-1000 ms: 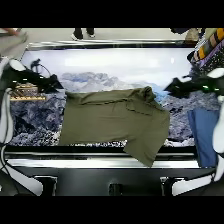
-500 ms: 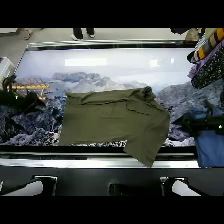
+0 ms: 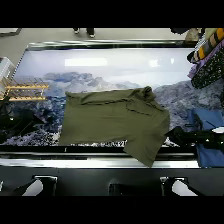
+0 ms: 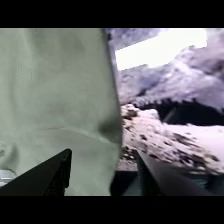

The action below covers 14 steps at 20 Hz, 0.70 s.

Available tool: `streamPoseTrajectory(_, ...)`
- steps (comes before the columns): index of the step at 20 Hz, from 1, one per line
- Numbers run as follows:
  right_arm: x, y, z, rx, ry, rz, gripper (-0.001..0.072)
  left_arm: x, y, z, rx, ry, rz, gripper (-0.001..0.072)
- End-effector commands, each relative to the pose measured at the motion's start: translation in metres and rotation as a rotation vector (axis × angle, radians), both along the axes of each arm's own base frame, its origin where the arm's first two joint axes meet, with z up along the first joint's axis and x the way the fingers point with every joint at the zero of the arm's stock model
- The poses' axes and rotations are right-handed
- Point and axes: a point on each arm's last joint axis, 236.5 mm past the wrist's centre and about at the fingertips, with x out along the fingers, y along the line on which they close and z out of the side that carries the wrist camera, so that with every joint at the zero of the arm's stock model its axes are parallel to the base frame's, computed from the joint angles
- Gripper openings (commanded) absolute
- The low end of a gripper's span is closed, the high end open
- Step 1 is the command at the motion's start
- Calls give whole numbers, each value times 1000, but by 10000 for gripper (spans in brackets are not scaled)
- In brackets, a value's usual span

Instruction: Fold the clothes and pants, and hang the long-sleeved shirts on hangers.

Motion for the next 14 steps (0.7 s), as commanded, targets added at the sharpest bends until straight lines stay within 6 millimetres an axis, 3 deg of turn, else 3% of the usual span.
streamPoseTrajectory(1,3,7,-8,23,-34,-41,475,-5,0,-2,-29,-15,9,511)
streamPoseTrajectory(6,-1,11,-19,23,-34,-75,427,-19,-4,-29,-84,16,29,511)
streamPoseTrajectory(8,-1,13,-19,28,-43,-65,333,-24,-10,-43,-108,20,37,511)
streamPoseTrajectory(9,-2,14,-19,31,-42,-62,219,-28,-13,-51,-119,24,38,511)
streamPoseTrajectory(10,-2,15,-18,34,-41,-60,49,-33,-18,-60,-131,34,38,511)
streamPoseTrajectory(14,-3,21,-14,64,-45,-52,30,-49,-25,-90,-138,76,68,511)
